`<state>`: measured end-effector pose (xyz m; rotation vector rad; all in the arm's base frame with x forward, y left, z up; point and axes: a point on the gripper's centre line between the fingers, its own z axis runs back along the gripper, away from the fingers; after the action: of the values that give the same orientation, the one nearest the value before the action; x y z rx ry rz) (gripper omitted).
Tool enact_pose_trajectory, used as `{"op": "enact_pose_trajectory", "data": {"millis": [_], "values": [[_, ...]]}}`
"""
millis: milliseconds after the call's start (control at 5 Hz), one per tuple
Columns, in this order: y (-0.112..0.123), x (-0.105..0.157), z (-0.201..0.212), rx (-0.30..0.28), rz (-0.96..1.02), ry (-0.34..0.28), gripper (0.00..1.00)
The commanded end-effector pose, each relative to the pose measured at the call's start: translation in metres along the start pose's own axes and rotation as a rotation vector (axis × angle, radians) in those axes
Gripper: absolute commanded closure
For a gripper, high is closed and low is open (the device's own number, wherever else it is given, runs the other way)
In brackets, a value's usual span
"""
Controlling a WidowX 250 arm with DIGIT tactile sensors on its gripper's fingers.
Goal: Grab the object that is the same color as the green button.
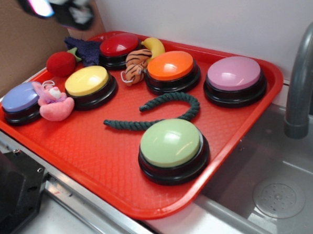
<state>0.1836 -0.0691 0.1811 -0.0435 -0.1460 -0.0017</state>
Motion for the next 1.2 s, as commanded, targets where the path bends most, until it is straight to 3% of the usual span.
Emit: {"op": "enact_pose_trajectory", "data": {"millis": [0,400,1000], "values": [[-0.027,0.051,-0.069,0.011,0.104,-0.029,0.0],[-0.029,0.073,-0.132,0.03,0.159,-0.038,0.0],[-0.05,0.068,-0.178,0.016,0.163,-0.015,0.0]]}}
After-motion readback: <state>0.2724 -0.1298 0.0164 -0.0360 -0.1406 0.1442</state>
